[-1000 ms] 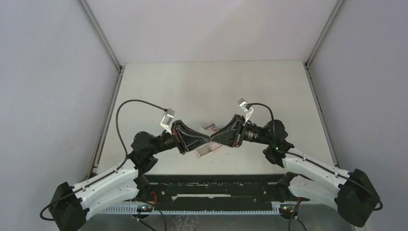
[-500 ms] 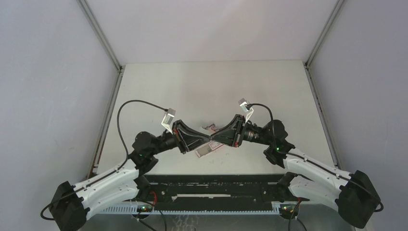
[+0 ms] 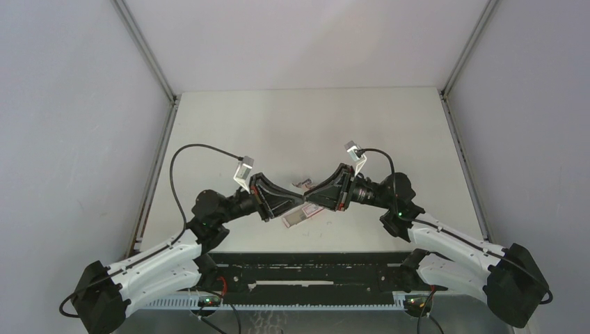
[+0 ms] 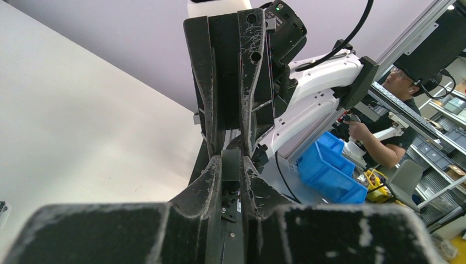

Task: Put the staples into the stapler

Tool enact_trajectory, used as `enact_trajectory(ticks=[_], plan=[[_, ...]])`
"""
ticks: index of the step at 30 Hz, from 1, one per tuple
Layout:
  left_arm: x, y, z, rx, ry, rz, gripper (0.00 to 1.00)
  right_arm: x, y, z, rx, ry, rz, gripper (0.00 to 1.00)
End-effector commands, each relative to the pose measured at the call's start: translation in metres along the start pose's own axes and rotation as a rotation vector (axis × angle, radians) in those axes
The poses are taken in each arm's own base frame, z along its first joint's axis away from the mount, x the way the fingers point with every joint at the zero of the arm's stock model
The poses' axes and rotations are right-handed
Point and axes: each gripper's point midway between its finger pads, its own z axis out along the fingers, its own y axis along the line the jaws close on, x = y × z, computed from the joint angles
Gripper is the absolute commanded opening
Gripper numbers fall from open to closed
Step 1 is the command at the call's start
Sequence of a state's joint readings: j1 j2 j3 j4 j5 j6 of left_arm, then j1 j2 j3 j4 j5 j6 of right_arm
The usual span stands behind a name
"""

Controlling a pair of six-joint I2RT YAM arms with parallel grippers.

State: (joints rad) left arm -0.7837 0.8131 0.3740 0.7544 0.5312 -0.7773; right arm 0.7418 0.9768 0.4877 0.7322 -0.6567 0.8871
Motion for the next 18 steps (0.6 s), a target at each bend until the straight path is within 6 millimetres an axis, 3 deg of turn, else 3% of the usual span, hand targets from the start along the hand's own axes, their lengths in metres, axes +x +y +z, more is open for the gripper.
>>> enact_trajectory(ticks=[1,11,18], plan=[[-0.001,-0.009,-0.001,0.045,-0.008,0.003,0.15,-0.023,0.022,0.007,-0.062,-0.054,-0.055,0.21],[-0.003,-0.01,-0.001,0.046,-0.011,0.004,0.18,-0.022,0.022,0.01,-0.071,-0.058,-0.058,0.13],[-0.002,-0.002,-0.003,0.01,-0.031,-0.012,0.46,-0.025,0.013,0.005,-0.007,-0.074,-0.078,0.09]])
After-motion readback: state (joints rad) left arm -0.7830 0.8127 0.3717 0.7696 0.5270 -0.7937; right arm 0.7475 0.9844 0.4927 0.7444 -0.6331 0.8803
